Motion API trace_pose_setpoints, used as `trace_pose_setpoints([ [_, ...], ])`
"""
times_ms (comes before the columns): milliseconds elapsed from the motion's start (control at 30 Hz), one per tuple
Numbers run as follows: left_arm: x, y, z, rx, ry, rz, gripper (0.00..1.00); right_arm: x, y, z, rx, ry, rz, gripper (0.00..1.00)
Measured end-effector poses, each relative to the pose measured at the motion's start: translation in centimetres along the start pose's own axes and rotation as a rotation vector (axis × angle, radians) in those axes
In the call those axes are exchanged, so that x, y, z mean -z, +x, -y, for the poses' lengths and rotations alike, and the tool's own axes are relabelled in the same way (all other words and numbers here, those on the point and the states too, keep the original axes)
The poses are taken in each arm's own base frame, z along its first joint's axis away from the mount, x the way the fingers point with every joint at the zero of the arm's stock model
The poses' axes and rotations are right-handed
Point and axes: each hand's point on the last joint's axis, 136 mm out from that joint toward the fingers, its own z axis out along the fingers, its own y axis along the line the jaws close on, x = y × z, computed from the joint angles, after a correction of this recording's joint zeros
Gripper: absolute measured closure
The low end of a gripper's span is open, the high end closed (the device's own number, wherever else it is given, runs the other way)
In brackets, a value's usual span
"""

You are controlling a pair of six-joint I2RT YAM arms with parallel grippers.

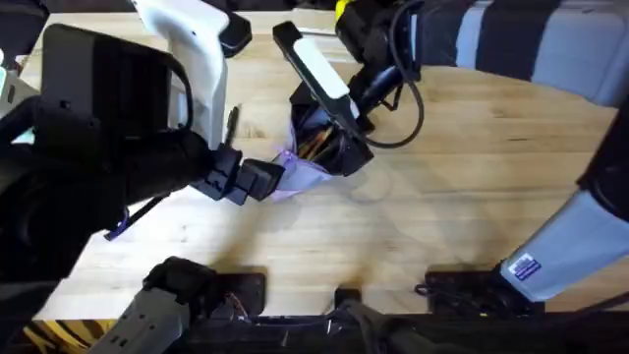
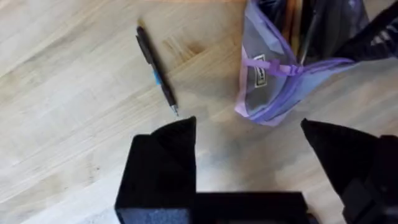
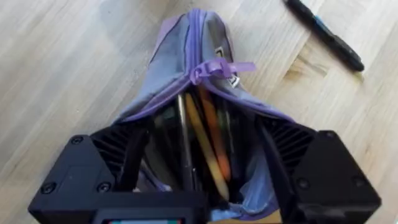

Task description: Unzip the bag, pick up the pens from the table one at a time and place them inside, then zip the bag closed.

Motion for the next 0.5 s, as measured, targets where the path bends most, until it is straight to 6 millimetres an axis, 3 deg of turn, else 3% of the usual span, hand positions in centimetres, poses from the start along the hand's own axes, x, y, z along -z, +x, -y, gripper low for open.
trace_pose_setpoints([
  [100, 0.1, -1.0, -1.5, 0.026, -0.079, 0.039, 0.007, 2.7, -0.6, -0.1, -0.086, 0.033, -0.002, 0.009],
  [300, 0.3, -2.6, -4.4, 0.127, -0.235, 0.096, 0.007, 11.9, -1.8, 2.1, -0.279, 0.27, 0.003, 0.009],
  [400, -0.9, -2.9, -5.2, 0.15, -0.271, 0.065, 0.007, 15.7, -2.5, 2.3, -0.363, 0.37, 0.04, 0.009],
  [500, -3.6, -3.2, -5.8, 0.158, -0.284, 0.003, 0.007, 17.7, -3.3, 2.0, -0.436, 0.408, 0.096, 0.009],
])
